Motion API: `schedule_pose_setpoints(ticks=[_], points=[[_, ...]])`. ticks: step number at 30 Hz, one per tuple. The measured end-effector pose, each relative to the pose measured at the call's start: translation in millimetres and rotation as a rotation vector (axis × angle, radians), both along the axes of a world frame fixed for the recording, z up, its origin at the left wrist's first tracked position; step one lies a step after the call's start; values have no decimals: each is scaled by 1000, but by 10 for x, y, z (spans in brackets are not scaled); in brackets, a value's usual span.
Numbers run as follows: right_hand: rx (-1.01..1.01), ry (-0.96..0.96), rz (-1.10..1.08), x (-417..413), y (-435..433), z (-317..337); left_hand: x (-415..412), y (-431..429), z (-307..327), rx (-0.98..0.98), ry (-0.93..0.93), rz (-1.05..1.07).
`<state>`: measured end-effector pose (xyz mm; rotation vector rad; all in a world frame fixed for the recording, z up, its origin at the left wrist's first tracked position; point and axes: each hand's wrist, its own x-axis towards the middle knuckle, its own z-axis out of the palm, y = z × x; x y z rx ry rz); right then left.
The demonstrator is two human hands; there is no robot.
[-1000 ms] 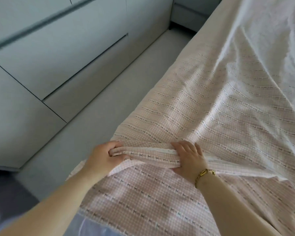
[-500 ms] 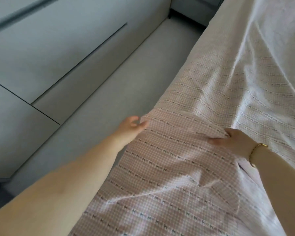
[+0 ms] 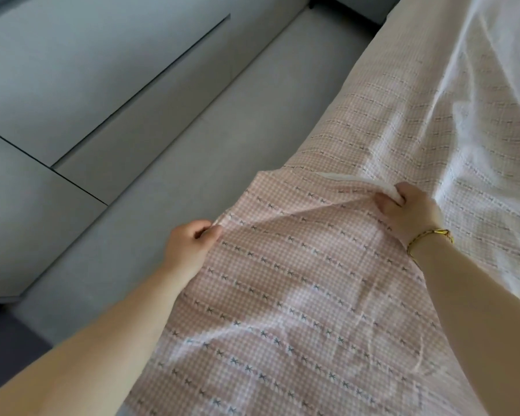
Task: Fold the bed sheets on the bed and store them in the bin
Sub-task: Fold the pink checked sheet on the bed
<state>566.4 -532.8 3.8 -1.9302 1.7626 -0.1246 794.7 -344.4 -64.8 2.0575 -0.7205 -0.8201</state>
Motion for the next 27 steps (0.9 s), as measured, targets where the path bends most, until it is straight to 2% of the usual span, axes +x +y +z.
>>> schedule_pose_setpoints(ticks=[2, 4, 7, 11, 13, 15, 17, 19, 20, 23, 27], points=[[25, 63, 24, 6, 45, -24, 14, -60, -3, 59, -63, -34], [-11, 170, 76, -35, 191, -77, -37, 2, -32, 146, -33, -74], [-111, 139, 51, -92, 565, -149, -115, 256, -67, 220, 29, -125], [-137, 105, 23, -223, 1173, -264, -198, 674, -116, 287, 72, -141], [-70, 64, 35, -294, 1488, -310, -226, 858, -124, 330, 118, -113], [28, 68, 172, -359, 1793, -379, -241, 1002, -133, 394, 146, -100], [93, 93, 279, -406, 2060, -432, -235, 1108, -106, 435, 108, -107], [120, 57, 246, -425, 2199, -457, -205, 1179, -82, 383, 54, -70], [103, 45, 255, -427, 2268, -455, -202, 1230, -57, 356, 35, -51], [-111, -56, 465, -474, 2528, -511, -236, 1425, 15, 337, 55, -23], [-296, -48, 701, -787, 2945, -635, -361, 1723, 80, 262, 196, 160]])
